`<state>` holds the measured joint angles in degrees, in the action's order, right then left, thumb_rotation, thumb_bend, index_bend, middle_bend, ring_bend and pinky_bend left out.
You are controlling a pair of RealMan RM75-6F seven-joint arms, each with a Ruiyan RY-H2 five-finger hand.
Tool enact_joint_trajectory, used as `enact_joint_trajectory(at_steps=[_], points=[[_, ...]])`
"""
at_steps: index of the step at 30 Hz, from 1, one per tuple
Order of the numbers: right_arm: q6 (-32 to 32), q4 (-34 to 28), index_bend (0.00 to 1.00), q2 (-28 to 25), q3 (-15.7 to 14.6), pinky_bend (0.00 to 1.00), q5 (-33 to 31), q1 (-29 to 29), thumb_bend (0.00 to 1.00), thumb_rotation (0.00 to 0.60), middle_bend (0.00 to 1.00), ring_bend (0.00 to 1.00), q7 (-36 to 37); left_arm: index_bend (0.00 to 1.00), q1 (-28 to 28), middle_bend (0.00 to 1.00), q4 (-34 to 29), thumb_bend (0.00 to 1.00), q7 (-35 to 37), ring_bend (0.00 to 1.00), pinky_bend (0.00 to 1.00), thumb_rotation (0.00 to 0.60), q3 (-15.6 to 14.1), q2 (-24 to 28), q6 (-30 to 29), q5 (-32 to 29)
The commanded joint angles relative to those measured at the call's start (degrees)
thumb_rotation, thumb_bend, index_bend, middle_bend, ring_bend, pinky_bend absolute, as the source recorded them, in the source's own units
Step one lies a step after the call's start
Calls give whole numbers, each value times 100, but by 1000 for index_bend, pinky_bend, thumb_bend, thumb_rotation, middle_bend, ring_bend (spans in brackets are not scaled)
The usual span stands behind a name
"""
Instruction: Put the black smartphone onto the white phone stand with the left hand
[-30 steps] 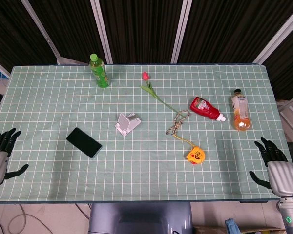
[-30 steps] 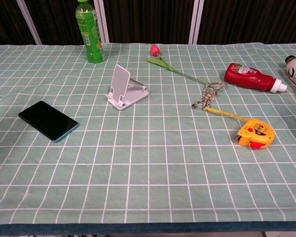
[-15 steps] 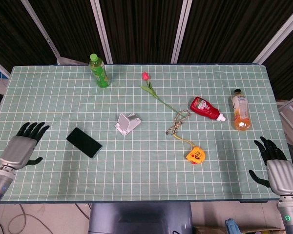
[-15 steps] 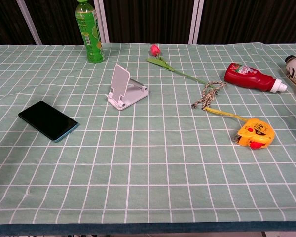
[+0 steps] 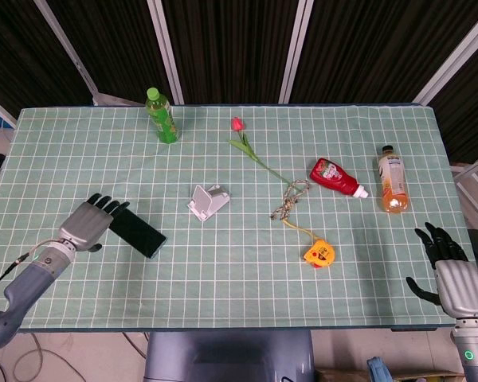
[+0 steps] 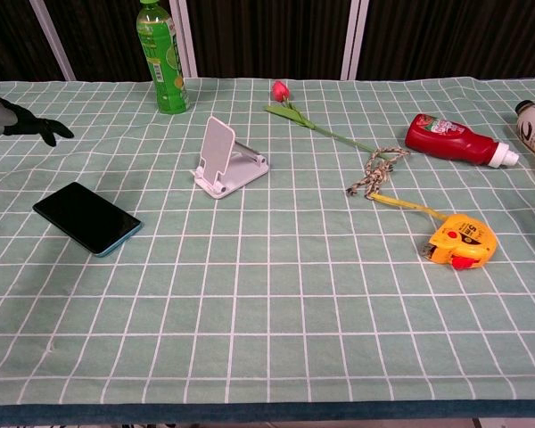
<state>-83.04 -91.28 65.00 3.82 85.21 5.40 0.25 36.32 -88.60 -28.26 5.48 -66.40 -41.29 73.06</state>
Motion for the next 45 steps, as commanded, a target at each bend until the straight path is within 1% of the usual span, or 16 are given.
enact_joint_trajectory(at_steps=[1, 11, 13, 15, 18, 27, 36, 45], points=[[3, -3, 119, 0, 2, 186, -6, 1, 340, 600, 24, 0, 5, 30, 141, 153, 114, 123, -147, 98, 136, 600, -62, -153, 130, -167], [11, -8, 119, -3, 5, 186, -17, 4, 341, 600, 24, 0, 15, 51, 389, 162, 413, 123, -458, 98, 136, 600, -233, -539, 209, -534], [11, -7, 119, -2, 5, 186, -19, 4, 341, 600, 24, 0, 15, 65, 426, 189, 464, 123, -481, 98, 136, 600, -258, -608, 210, -566], [12, -5, 119, -1, 6, 186, -20, 5, 340, 600, 24, 0, 15, 101, 472, 216, 524, 123, -501, 98, 136, 600, -283, -689, 206, -587], [11, -6, 119, 0, 7, 185, -23, 4, 341, 600, 24, 0, 14, 126, 530, 213, 599, 123, -508, 98, 136, 600, -304, -787, 201, -622], [11, -14, 120, -2, 8, 186, -29, 4, 341, 600, 24, 0, 17, 145, 697, 192, 767, 123, -552, 98, 135, 600, -360, -999, 203, -753], [13, -14, 121, -3, 10, 186, -32, 4, 340, 600, 24, 0, 28, 200, 820, 194, 904, 123, -603, 98, 135, 600, -440, -1179, 200, -930], [9, -12, 121, -2, 9, 186, -30, 3, 341, 600, 24, 0, 31, 220, 874, 204, 1040, 123, -547, 98, 136, 600, -500, -1330, 116, -960]])
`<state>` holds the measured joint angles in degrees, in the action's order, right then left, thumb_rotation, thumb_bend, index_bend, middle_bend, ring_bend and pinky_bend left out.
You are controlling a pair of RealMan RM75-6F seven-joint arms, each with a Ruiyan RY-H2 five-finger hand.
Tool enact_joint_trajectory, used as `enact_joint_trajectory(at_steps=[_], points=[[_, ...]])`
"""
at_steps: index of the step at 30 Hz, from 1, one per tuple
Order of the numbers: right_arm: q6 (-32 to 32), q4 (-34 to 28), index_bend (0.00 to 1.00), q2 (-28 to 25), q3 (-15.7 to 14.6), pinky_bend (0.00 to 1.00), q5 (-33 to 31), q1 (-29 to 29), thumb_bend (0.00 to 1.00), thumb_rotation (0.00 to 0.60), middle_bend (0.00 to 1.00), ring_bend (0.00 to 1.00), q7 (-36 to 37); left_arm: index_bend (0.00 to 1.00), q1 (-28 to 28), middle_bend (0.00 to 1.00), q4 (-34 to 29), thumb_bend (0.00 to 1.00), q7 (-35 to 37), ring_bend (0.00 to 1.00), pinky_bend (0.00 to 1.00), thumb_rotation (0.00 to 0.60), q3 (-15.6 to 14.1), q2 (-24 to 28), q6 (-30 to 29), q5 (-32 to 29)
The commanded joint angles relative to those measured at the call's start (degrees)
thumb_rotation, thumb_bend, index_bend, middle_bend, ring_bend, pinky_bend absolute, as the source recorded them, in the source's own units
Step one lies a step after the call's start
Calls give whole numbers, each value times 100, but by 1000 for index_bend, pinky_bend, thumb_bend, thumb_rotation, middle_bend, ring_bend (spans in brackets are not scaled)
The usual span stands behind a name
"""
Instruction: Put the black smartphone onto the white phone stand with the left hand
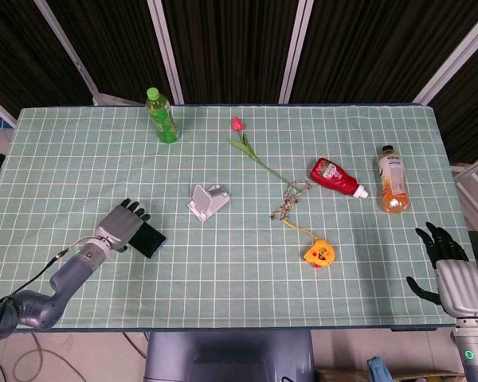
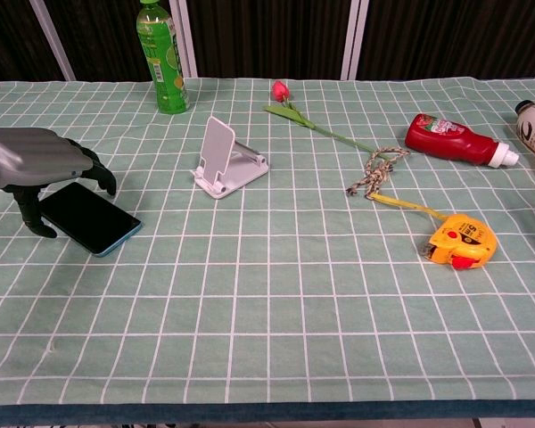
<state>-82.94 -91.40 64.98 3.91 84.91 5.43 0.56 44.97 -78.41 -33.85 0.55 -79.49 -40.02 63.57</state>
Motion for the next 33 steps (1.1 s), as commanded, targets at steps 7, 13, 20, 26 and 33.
enact_joint_trajectory(at_steps=[7, 13, 20, 26, 33], points=[[0, 1, 121, 2, 1, 186, -2, 1, 340, 600, 24, 0, -3, 254, 49, 221, 87, 123, 55, 98, 136, 600, -54, -127, -39, -17], [1, -1, 121, 0, 2, 186, -5, 1, 341, 600, 24, 0, 5, 266, 65, 233, 126, 123, 79, 98, 136, 600, -102, -171, -60, -34], [1, 0, 122, -2, 0, 186, -1, 0, 341, 600, 24, 0, 15, 300, 67, 282, 170, 123, 111, 98, 136, 600, -151, -196, -89, -43], [1, 1, 121, 0, 1, 186, -3, 0, 341, 600, 24, 0, 12, 310, 57, 290, 198, 123, 141, 98, 136, 600, -200, -222, -91, -55], [-2, 1, 122, 1, 1, 186, -2, 0, 341, 600, 24, 0, 8, 358, 48, 345, 209, 234, 218, 98, 151, 600, -224, -240, -125, -29]])
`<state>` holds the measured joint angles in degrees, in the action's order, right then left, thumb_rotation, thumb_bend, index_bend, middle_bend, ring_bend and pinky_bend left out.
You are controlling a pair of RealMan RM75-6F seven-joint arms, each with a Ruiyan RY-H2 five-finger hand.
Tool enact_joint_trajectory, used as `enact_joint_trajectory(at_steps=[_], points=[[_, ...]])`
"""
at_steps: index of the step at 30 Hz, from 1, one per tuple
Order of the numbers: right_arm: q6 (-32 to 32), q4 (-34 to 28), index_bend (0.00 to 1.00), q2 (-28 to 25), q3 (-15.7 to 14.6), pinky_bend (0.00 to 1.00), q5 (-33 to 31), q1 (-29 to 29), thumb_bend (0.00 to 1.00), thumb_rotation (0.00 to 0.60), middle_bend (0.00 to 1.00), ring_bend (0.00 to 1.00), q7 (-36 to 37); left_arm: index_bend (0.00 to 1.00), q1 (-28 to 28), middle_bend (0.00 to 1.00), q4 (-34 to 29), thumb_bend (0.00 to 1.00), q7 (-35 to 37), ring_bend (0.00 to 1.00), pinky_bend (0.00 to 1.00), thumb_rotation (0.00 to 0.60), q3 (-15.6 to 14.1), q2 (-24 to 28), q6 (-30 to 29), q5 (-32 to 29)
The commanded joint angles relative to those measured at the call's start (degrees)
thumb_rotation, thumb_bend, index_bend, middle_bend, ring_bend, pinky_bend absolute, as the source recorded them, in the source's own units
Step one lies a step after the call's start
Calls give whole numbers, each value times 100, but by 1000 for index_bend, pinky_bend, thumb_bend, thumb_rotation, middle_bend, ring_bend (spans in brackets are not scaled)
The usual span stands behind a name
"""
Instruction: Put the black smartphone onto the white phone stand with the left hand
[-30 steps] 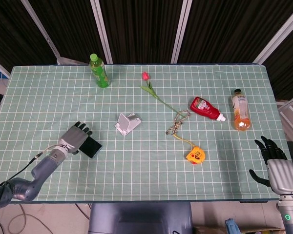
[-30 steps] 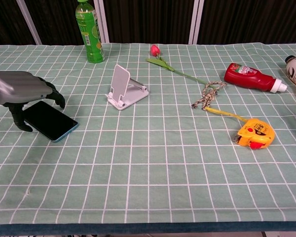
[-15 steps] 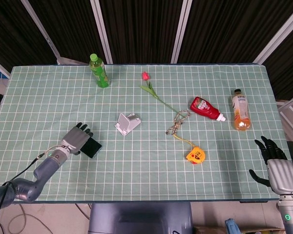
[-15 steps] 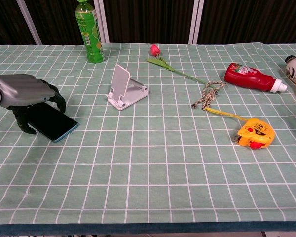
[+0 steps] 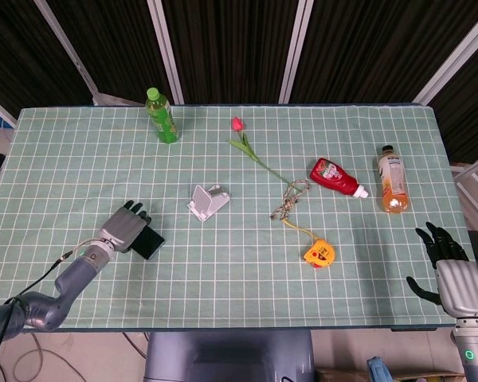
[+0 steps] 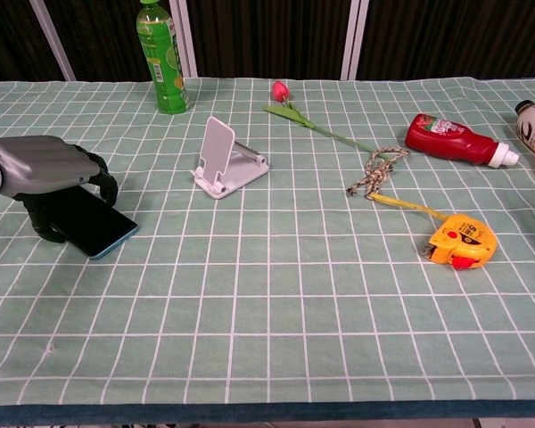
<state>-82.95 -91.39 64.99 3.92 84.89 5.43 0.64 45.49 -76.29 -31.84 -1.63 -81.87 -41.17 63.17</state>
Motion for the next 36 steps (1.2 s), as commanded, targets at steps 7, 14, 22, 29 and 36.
enact_joint_trajectory(at_steps=[7, 14, 22, 29, 36], points=[[-5, 1, 121, 0, -1, 186, 4, -3, 340, 600, 24, 0, 8, 416, -53, 410, -7, 257, 115, 98, 151, 600, -30, -11, -100, 75], [-4, 0, 121, -2, -2, 186, 6, -2, 340, 600, 24, 0, 15, 481, -116, 484, -10, 269, 240, 118, 169, 600, -21, 15, -227, 159], [-7, -1, 121, -5, -5, 186, 12, -4, 341, 600, 24, 0, 23, 503, -165, 502, -119, 274, 392, 127, 169, 600, 73, 134, -410, 241], [-6, 6, 122, -5, -6, 186, 17, -3, 341, 600, 24, 0, 45, 523, -233, 524, -450, 274, 539, 146, 178, 600, 389, 201, -764, 27], [-3, 13, 121, -6, -8, 186, 20, -2, 341, 600, 24, 0, 54, 534, -273, 534, -772, 274, 526, 159, 190, 600, 675, 124, -1072, -327]])
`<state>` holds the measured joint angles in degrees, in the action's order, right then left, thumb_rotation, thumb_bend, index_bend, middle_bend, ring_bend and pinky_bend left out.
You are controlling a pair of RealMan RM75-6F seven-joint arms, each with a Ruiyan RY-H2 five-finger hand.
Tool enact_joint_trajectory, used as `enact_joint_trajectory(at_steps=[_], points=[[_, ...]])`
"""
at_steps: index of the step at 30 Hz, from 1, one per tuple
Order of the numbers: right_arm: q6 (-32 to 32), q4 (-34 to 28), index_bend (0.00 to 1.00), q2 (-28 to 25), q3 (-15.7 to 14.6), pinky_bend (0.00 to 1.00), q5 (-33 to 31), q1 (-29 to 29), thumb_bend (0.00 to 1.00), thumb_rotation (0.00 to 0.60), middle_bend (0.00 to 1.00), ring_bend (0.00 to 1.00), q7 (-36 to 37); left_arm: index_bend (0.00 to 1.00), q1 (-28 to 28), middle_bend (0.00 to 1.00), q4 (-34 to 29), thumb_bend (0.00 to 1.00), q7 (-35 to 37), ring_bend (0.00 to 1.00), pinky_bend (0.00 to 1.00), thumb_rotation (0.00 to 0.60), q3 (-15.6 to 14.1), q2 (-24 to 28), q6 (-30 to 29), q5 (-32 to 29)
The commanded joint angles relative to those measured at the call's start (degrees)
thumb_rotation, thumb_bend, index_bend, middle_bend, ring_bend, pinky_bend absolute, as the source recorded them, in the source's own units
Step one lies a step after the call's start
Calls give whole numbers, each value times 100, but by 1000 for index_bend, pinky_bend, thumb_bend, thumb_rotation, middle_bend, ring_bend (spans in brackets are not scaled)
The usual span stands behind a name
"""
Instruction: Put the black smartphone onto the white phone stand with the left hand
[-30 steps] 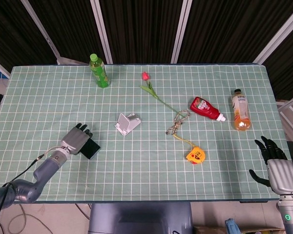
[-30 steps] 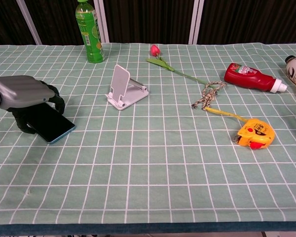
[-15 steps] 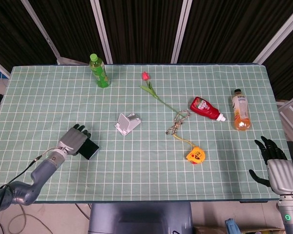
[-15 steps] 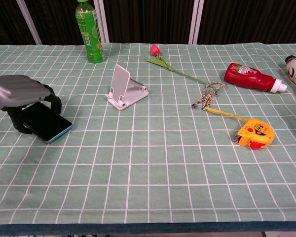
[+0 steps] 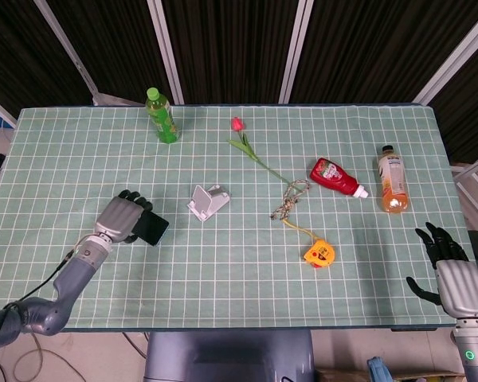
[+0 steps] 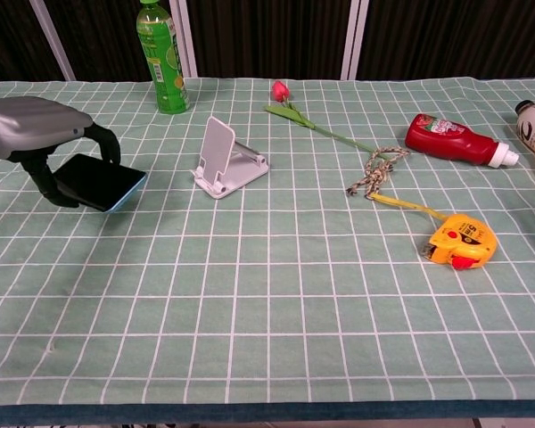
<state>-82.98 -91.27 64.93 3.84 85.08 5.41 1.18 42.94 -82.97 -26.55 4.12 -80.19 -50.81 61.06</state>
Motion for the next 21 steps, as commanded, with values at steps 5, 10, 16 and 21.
enact_joint_trajectory(at_steps=[5, 10, 16, 21], points=[[5, -8, 121, -4, 0, 186, 0, 3, 341, 600, 24, 0, -3, 533, -46, 534, -373, 274, 55, 159, 190, 600, 459, -273, -490, -503], [11, -2, 121, -7, -1, 186, 1, 5, 341, 600, 24, 0, 8, 533, -56, 535, -662, 274, 98, 159, 190, 600, 917, -655, -977, -1098], [17, 9, 122, -8, -4, 185, 4, 9, 341, 600, 24, 0, 11, 534, -42, 536, -964, 274, 248, 159, 190, 600, 1517, -1142, -1559, -1853], [19, 10, 121, -10, -5, 186, 8, 11, 341, 600, 24, 0, 13, 534, -12, 536, -1108, 274, 409, 159, 190, 600, 1907, -1488, -1936, -2278]])
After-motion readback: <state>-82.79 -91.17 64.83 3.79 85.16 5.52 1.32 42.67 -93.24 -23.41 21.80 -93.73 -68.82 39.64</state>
